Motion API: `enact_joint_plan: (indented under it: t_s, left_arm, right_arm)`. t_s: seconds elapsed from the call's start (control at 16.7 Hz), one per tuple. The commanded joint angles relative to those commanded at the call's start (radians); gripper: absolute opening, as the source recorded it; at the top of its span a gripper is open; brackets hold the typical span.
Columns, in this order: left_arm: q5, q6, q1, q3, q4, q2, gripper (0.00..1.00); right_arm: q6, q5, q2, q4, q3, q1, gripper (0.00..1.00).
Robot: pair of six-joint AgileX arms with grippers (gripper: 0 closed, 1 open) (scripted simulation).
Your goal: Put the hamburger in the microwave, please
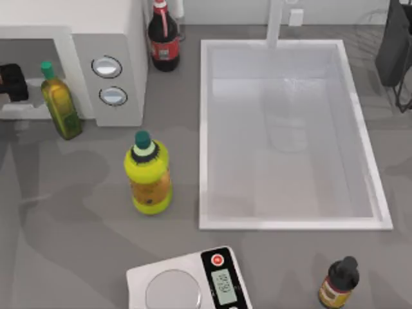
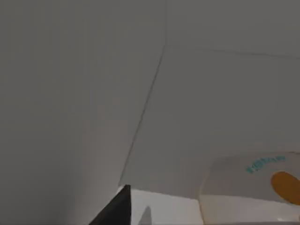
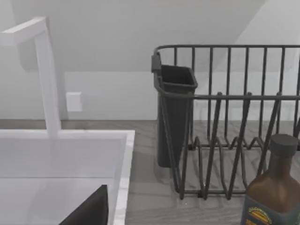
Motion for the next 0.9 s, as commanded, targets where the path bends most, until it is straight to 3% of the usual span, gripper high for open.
enact_joint_plan:
  t_s: [0.42,0.9]
  left_arm:
    - [0.043,0.027,0.061,-0.275,0.141,-0.136,1.00]
    - [0.147,0.069,0.130,-0.606,0.186,-0.247,1.00]
  right_arm:
    - [0.000,0.000,0.000,0.000,0.000,0.000,1.00]
    - [0.000,0.000,0.000,0.000,0.000,0.000,1.00]
